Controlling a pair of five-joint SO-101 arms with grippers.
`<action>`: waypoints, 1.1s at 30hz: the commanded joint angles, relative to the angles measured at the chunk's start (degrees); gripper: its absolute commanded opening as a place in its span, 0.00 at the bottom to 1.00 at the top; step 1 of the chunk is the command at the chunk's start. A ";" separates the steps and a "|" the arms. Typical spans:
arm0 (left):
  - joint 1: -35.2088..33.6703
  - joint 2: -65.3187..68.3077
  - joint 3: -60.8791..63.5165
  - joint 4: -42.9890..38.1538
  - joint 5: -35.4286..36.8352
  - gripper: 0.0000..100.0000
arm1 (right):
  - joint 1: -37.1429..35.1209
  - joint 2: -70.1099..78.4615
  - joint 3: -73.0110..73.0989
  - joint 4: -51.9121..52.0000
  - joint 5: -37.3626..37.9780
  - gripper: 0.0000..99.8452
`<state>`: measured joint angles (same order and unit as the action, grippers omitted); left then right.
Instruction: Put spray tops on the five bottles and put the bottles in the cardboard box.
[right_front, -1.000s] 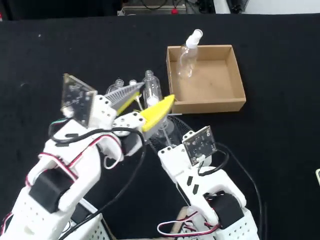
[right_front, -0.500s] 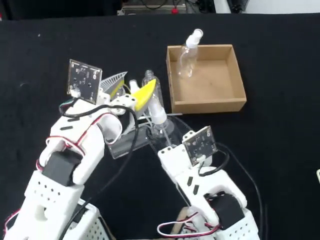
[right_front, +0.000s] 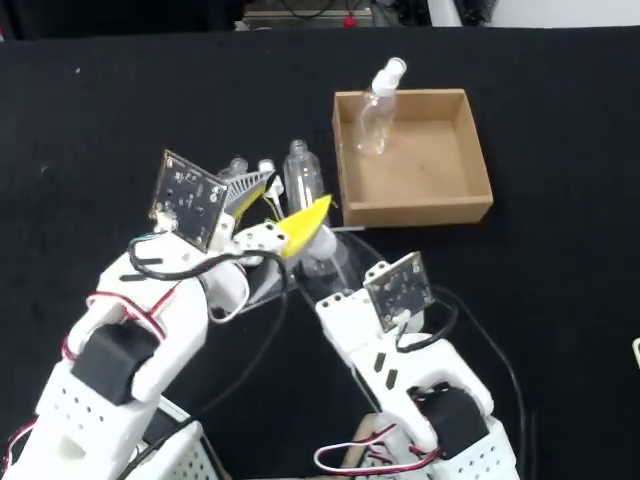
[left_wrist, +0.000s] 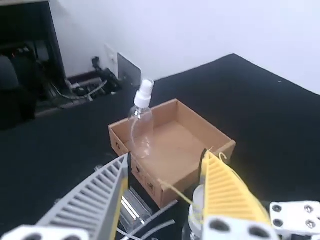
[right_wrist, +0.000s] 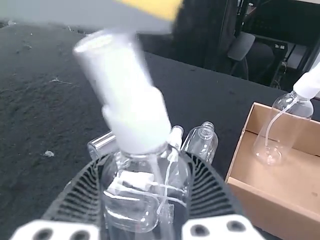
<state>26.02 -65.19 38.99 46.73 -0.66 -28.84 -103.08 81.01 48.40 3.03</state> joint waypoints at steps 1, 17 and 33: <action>-5.85 -0.18 -7.69 0.26 -0.97 0.23 | -0.53 -6.99 -1.27 -1.76 -0.44 0.03; -15.25 1.23 3.30 1.32 -1.14 0.23 | 8.79 -5.76 -8.48 -1.67 -0.35 0.03; -22.11 1.23 34.77 -21.19 -0.88 0.23 | 28.84 5.76 -14.29 -20.13 0.00 0.03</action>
<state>3.08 -63.96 69.05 32.48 -1.63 -3.78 -102.81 69.93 35.74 2.95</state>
